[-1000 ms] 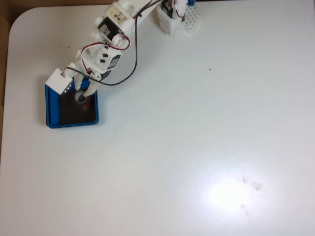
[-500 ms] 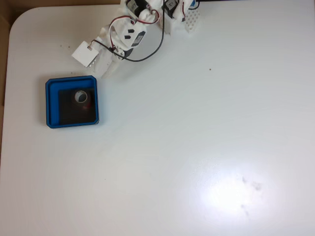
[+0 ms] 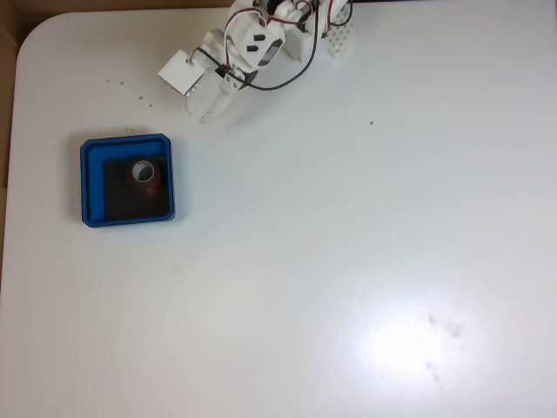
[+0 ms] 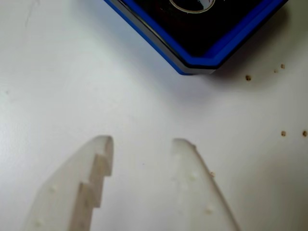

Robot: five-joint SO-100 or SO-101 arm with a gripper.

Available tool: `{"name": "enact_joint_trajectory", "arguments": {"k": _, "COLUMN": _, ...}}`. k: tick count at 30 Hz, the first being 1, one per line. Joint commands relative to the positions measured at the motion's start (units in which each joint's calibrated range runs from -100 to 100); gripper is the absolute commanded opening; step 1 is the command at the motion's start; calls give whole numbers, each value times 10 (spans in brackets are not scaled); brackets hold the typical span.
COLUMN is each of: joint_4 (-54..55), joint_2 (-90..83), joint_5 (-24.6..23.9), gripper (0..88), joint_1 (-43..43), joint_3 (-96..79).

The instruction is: Pick the red roll and drop it in the blue box

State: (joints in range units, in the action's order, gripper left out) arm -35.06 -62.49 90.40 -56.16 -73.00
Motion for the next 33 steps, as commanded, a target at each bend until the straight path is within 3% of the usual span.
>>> {"name": "enact_joint_trajectory", "arguments": {"k": 1, "joint_4": 13, "joint_2": -49, "joint_5": 2, "gripper": 112, "joint_1": 4, "joint_3": -36}}
{"name": "enact_joint_trajectory", "arguments": {"k": 8, "joint_4": 13, "joint_2": -180, "joint_5": 4, "gripper": 112, "joint_1": 20, "joint_3": -144}}
{"name": "enact_joint_trajectory", "arguments": {"k": 18, "joint_4": 6, "joint_2": -346, "joint_5": 7, "gripper": 112, "joint_1": 111, "joint_3": -270}}
{"name": "enact_joint_trajectory", "arguments": {"k": 33, "joint_4": 5, "joint_2": -361, "joint_5": 6, "gripper": 112, "joint_1": 290, "joint_3": -269}}
